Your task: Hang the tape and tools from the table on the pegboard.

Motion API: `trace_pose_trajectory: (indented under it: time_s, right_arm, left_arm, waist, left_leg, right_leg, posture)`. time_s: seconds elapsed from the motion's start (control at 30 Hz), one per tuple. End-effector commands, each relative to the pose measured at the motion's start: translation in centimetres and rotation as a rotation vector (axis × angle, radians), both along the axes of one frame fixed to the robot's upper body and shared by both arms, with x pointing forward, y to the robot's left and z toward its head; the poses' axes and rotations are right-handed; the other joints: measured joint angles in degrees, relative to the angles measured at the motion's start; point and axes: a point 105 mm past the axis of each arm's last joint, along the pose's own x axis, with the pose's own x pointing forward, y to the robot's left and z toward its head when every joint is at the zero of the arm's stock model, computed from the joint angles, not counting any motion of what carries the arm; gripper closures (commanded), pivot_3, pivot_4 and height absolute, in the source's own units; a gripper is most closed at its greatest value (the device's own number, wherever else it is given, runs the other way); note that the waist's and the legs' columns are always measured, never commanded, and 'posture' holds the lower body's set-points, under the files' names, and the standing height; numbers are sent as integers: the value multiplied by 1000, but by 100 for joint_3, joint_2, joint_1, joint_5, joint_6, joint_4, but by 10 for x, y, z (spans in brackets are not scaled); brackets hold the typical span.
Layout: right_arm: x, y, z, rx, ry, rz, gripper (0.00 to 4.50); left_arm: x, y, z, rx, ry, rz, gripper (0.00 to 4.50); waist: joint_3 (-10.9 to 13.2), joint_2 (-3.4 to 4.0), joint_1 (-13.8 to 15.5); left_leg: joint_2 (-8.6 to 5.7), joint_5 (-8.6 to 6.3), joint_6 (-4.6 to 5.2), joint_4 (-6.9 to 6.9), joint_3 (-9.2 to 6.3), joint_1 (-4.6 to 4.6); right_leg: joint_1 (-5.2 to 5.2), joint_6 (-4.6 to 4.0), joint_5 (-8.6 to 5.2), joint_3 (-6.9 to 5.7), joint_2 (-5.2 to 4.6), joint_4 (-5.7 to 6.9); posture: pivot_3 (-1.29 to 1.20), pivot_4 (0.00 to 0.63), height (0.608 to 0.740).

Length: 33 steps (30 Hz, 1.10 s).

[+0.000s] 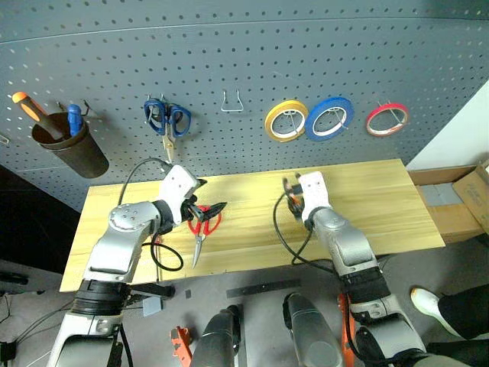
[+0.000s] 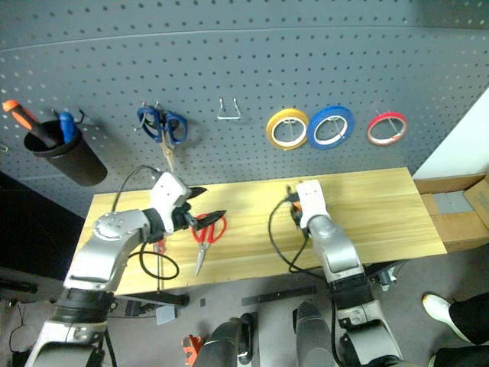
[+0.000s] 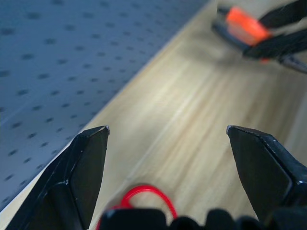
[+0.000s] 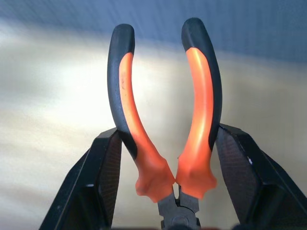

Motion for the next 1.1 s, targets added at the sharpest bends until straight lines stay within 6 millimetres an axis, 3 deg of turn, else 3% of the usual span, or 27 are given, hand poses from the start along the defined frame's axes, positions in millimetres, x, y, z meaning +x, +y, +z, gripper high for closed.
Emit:
trace_pose_trajectory:
  time_s: [0.03, 0.2, 0.3, 0.4, 0.57, 0.8, 1.1]
  right_arm:
    - [-24, 40, 91, 110, -295, 143, 2011]
    - [-32, 72, 156, 178, -485, 233, 2012]
    - [-33, 101, 209, 244, -626, 300, 2013]
    - [-26, 112, 228, 260, -689, 315, 2013]
    - [-4, 114, 236, 239, -746, 291, 2014]
    - [33, 98, 216, 135, -776, 212, 2015]
    - [40, 89, 221, 176, -795, 185, 2015]
  left_arm:
    - [-13, 11, 20, -69, -63, 68, 266]
    - [-20, 22, 25, -90, -88, 135, 266]
    - [-17, 24, 33, -106, -122, 167, 266]
    - [-14, 17, 39, -114, -142, 159, 266]
    - [-5, 2, 50, -143, -178, 135, 266]
    - [5, -20, 59, -161, -207, 79, 266]
    - [12, -25, 66, -172, -230, 56, 266]
  waist:
    - [-2, -1, 37]
    - [-15, -22, 229]
    - [-19, -28, 342]
    - [-29, -41, 428]
    - [-38, -57, 500]
    - [-37, -57, 565]
    - [-37, -57, 554]
  left_leg:
    - [4, 1, -3, -1, -1, 1]
    - [74, 21, -37, 2, -1, 1]
    - [92, 37, -64, -5, -22, 2]
    - [95, 46, -74, -6, -25, 3]
    - [94, 45, -76, -13, -27, 3]
    - [95, 47, -78, -33, -18, 2]
    - [99, 53, -87, -49, -14, 2]
  right_leg:
    - [0, -4, 2, 2, 0, 0]
    - [4, -51, 40, -21, 73, -28]
    - [6, -75, 53, -45, 93, -29]
    - [7, -84, 59, -48, 97, -28]
    - [9, -85, 59, -56, 97, -32]
    - [1, -87, 59, -50, 97, -36]
    - [-9, -88, 59, -46, 99, -31]
  posture:
    - [-106, 217, 740]
    - [-77, 210, 740]
    - [-60, 205, 740]
    - [-38, 201, 740]
    - [-19, 201, 740]
    - [-8, 204, 740]
    - [-17, 207, 740]
